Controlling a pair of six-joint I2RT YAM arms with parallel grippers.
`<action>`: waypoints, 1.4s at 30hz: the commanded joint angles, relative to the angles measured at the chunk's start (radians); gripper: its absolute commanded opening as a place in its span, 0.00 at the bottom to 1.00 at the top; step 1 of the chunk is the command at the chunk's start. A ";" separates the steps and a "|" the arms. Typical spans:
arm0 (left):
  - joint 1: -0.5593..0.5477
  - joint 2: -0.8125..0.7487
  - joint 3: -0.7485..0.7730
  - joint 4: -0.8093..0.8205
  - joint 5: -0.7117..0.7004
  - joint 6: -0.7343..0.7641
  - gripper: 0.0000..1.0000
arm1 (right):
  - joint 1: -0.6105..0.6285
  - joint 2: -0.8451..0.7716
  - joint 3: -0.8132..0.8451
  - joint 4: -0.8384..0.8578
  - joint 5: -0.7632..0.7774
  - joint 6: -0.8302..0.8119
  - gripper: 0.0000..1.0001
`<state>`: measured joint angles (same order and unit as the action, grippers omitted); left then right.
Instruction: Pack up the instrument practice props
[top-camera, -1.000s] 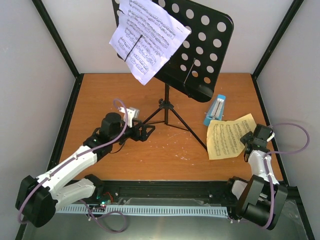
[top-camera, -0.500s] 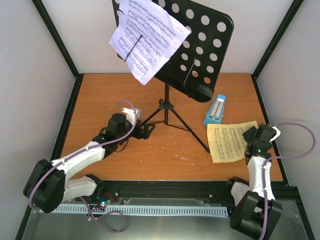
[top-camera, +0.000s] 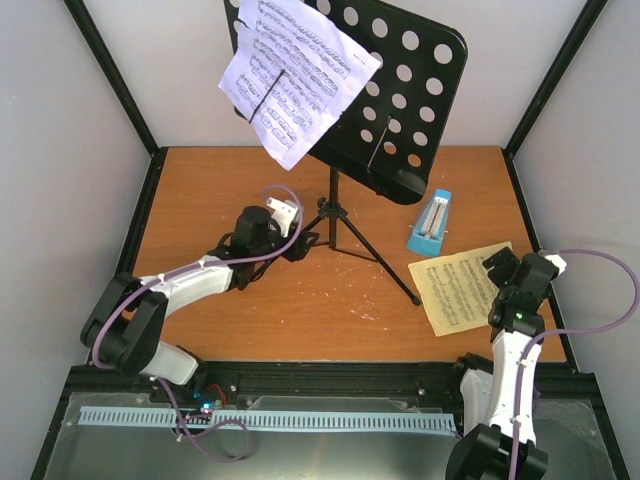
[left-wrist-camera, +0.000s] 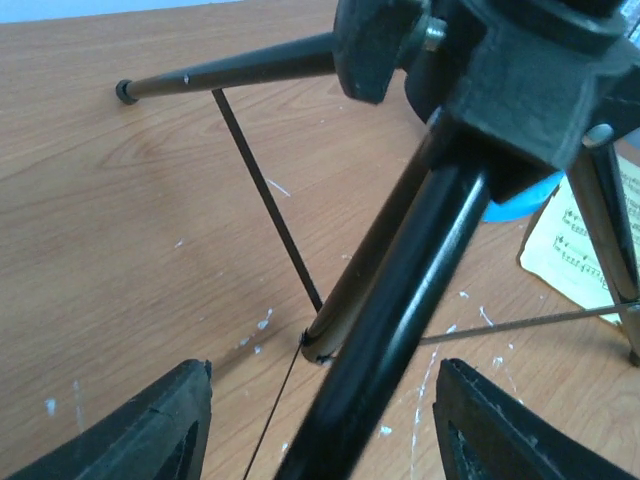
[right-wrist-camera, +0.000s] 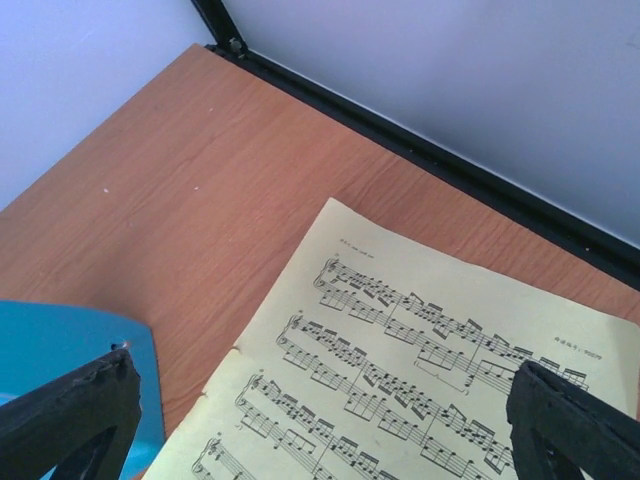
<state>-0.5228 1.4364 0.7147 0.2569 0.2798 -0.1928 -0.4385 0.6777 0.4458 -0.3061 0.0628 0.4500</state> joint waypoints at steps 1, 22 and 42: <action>0.006 0.057 0.072 0.021 0.046 0.080 0.56 | -0.006 -0.024 0.030 -0.033 -0.058 0.013 0.98; 0.006 -0.106 -0.054 -0.114 -0.260 0.042 0.11 | -0.006 -0.041 0.030 -0.044 -0.087 0.005 0.99; -0.072 0.071 0.120 -0.072 -0.174 -0.161 0.04 | -0.005 -0.068 0.111 -0.051 -0.658 -0.045 1.00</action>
<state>-0.5819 1.4815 0.7845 0.1738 0.1143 -0.2150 -0.4389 0.6384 0.5125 -0.3447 -0.4603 0.4313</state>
